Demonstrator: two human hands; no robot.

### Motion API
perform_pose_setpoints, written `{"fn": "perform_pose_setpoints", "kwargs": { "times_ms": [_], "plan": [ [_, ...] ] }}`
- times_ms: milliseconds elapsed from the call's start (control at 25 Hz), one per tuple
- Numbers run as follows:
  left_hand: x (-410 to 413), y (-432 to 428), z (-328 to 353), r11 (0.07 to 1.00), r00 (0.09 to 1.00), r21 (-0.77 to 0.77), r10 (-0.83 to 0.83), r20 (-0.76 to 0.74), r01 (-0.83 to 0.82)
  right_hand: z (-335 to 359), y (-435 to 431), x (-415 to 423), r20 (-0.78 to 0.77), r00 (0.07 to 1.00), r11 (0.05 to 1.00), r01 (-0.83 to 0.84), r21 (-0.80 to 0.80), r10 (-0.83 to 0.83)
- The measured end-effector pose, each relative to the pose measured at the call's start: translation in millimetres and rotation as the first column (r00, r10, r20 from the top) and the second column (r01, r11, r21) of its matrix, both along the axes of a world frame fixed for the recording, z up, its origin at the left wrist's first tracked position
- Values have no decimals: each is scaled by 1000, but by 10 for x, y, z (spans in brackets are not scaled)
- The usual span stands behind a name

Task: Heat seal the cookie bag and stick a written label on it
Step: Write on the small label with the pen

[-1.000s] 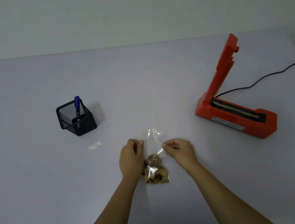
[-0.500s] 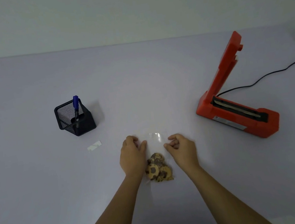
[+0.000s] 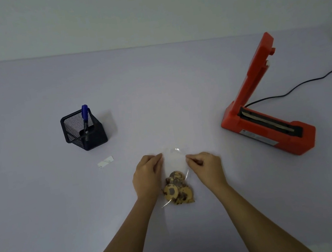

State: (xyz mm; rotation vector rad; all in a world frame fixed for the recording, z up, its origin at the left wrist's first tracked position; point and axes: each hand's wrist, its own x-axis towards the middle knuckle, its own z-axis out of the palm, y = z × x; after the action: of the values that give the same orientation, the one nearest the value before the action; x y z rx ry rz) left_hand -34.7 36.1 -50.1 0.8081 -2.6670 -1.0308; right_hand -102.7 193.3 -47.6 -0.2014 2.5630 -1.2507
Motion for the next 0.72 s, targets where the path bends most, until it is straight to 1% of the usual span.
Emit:
{"fn": "perform_pose_setpoints", "kwargs": {
  "times_ms": [160, 360, 480, 560, 720],
  "plan": [
    [23, -27, 31, 999, 994, 39, -9, -106, 14, 78, 63, -11, 36, 997, 992, 79, -101, -75],
    [34, -36, 151, 997, 991, 76, 42, -128, -33, 254, 55, -81, -52, 995, 990, 78, -122, -84],
    [58, -141, 286, 996, 987, 73, 52, -155, -41, 386, -52, -130, -120, 992, 992, 29, -124, -44],
    [76, -260, 378, 994, 983, 93, 76, -165, -61, 460, -188, -138, -139, 990, 990, -11, -138, -8],
    [196, -600, 560, 977, 964, 109, 199, -175, -182, 542, -595, -67, -140, 986, 976, -113, -184, 88]
  ]
}}
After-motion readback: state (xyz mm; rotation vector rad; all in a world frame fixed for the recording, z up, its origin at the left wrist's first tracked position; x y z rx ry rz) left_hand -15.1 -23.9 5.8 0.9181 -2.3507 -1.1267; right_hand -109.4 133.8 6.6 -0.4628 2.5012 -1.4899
